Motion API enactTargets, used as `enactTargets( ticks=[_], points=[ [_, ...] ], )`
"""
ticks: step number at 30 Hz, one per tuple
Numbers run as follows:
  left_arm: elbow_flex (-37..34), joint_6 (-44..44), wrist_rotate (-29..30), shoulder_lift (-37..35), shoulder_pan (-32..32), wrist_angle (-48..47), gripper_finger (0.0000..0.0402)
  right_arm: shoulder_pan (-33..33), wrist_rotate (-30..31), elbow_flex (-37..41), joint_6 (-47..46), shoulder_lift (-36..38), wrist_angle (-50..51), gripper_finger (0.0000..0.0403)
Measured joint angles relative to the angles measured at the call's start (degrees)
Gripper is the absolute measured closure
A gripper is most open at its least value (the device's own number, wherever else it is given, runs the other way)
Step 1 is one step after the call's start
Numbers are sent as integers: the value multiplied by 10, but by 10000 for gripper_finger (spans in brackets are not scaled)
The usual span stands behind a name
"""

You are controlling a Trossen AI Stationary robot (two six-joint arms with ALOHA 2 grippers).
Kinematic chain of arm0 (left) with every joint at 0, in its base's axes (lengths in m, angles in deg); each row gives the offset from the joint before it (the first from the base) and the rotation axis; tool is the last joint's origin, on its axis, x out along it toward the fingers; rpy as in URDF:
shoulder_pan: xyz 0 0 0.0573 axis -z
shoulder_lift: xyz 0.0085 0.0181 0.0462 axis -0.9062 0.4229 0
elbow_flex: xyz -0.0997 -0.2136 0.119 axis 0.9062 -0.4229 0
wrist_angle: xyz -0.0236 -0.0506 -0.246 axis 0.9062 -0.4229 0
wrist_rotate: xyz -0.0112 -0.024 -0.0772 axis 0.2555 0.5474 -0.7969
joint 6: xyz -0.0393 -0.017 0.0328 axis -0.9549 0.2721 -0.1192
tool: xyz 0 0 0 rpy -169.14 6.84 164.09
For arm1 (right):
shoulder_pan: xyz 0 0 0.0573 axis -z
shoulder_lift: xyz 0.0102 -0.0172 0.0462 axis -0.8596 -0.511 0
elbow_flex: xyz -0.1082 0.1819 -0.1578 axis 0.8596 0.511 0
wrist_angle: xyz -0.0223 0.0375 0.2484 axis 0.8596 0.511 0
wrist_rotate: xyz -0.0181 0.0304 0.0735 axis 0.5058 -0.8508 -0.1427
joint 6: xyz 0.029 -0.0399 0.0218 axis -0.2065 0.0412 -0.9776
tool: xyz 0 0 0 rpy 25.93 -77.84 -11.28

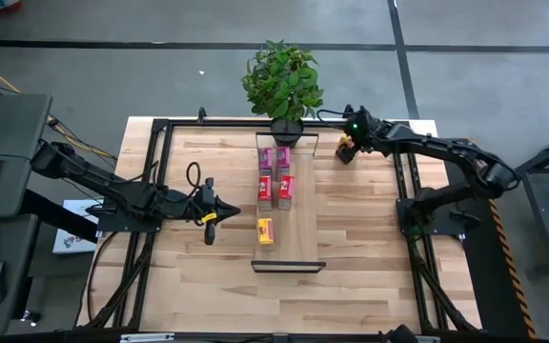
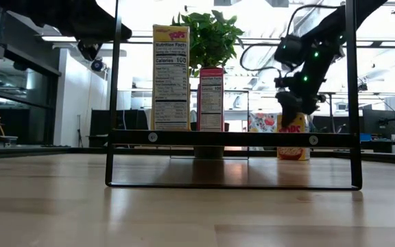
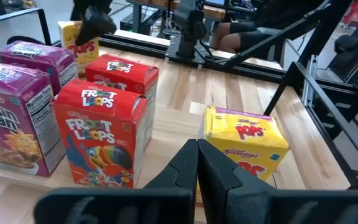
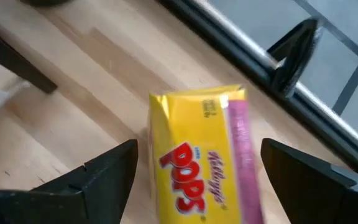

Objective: Stack cereal on shelf
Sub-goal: Put the yellow cereal box on the shelf aligned with the other yellow cereal box

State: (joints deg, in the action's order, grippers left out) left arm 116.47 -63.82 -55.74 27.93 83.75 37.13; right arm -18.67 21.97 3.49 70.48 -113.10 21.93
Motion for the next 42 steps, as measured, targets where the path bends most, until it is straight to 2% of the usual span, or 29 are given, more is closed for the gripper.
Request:
enactTargets(
  ticks=[5,9,14,21,25,28,32,36,39,42],
  points=[
    [0,5,-1,0,0,0,401,0,0,0,10,-33,-3,73],
    [0,15,0,0,0,0,401,0,-9,0,13,-38,-3,94],
    [0,15,0,0,0,0,401,0,-15,0,12,-38,-1,146],
    [0,15,0,0,0,0,401,0,-17,0,12,-38,5,241],
    [0,15,0,0,0,0,401,-9,-28,0,4,-16,50,285],
    [0,17,0,0,0,0,401,-29,-53,0,-11,25,100,297],
    [0,36,3,0,0,0,401,-87,-110,0,-60,98,153,292],
    [0,36,4,0,0,0,401,-189,-175,0,-122,164,160,286],
    [0,36,5,0,0,3,401,-292,-184,0,-165,189,137,286],
    [0,36,5,0,0,7,401,-400,-157,0,-190,187,90,286]
  ],
)
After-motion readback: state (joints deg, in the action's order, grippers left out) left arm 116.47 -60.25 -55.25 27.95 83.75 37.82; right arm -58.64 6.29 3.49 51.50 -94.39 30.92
